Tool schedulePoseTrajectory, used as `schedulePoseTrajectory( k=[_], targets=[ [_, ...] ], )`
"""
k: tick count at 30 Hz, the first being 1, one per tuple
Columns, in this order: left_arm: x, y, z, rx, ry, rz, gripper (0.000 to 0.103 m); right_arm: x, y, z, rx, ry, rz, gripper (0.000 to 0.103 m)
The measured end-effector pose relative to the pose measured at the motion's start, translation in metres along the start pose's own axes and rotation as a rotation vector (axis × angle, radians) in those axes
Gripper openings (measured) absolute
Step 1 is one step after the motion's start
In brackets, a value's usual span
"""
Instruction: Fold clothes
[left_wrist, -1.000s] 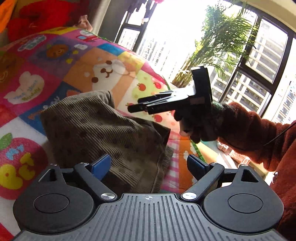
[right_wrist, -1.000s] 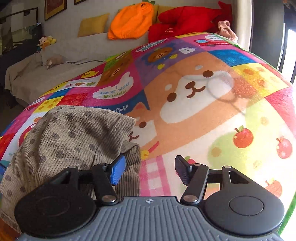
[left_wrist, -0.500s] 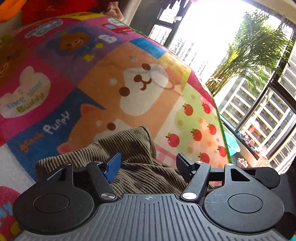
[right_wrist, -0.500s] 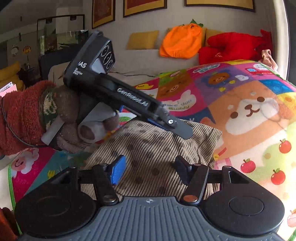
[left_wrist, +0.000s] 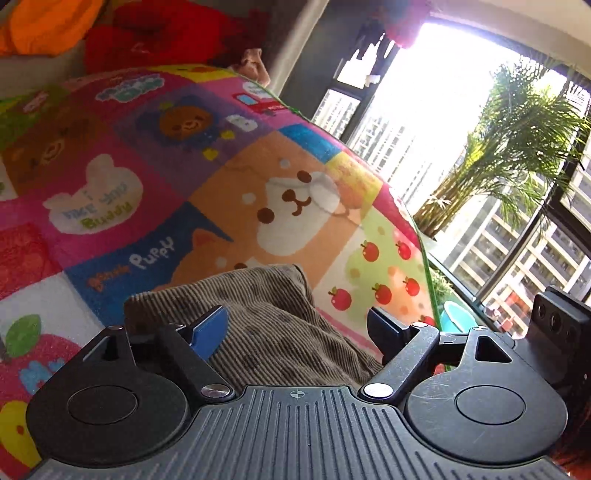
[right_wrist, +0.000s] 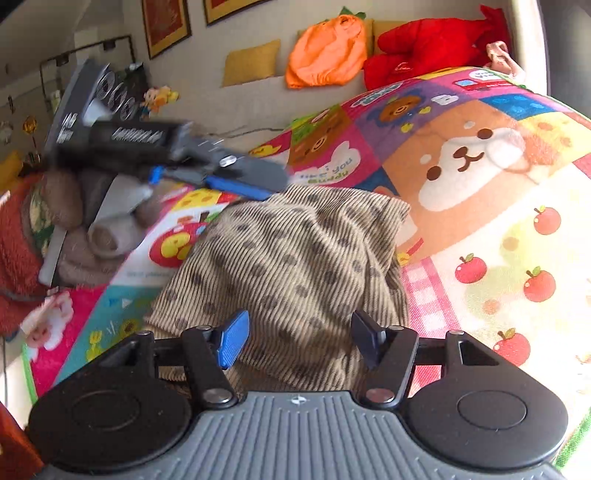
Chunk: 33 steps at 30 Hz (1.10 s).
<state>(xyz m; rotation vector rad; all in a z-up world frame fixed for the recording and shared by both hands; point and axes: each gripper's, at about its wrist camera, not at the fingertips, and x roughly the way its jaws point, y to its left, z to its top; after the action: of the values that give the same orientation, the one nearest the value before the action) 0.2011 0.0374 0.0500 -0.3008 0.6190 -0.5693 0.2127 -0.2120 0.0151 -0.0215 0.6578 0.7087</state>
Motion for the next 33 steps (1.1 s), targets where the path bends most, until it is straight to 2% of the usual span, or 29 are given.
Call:
schedulePoseTrajectory(
  k=[1,3,4,8,12,13,14,16,17,22,25,29,33],
  targets=[
    [-0.004,0.004,-0.005,-0.012,-0.002,0.033,0.085,-0.004,-0.009,0.007,0.041,-0.023,-0.002,0.066],
    [-0.012,0.013,-0.016,-0.037,-0.006,0.1,0.071,-0.003,-0.025,0.021,0.113,-0.059,-0.018,0.067],
    [-0.015,0.018,-0.022,-0.052,-0.006,0.129,0.068,0.004,-0.032,0.026,0.146,-0.069,-0.019,0.067],
    [-0.016,0.035,-0.033,-0.149,0.009,0.115,0.068,0.046,-0.054,0.036,0.253,-0.071,0.005,0.067],
    [-0.014,0.041,-0.034,-0.177,0.014,0.092,0.067,0.089,-0.06,0.034,0.319,-0.003,0.059,0.066],
    [-0.013,0.042,-0.034,-0.182,0.015,0.086,0.066,0.091,-0.059,0.033,0.338,-0.001,0.08,0.055],
    [-0.011,0.041,-0.032,-0.182,0.013,0.08,0.066,0.093,-0.059,0.033,0.356,0.001,0.102,0.049],
    [-0.009,0.038,-0.028,-0.177,0.006,0.069,0.065,0.082,-0.051,0.039,0.319,-0.041,0.101,0.032],
    [-0.006,0.035,-0.025,-0.171,-0.001,0.061,0.065,0.075,-0.048,0.041,0.292,-0.058,0.081,0.024],
    [0.009,0.021,-0.018,-0.132,-0.005,0.054,0.064,0.055,-0.051,0.047,0.181,-0.077,-0.089,0.023],
    [0.006,0.009,-0.013,-0.079,-0.013,0.068,0.066,0.072,-0.061,0.031,0.14,0.013,-0.214,0.024],
    [-0.016,-0.001,0.003,-0.024,-0.086,0.058,0.067,0.076,-0.065,0.013,0.118,0.014,-0.241,0.024],
    [-0.007,-0.004,0.022,0.012,-0.092,0.024,0.065,0.072,-0.059,0.013,0.05,0.01,-0.266,0.025]
  ],
)
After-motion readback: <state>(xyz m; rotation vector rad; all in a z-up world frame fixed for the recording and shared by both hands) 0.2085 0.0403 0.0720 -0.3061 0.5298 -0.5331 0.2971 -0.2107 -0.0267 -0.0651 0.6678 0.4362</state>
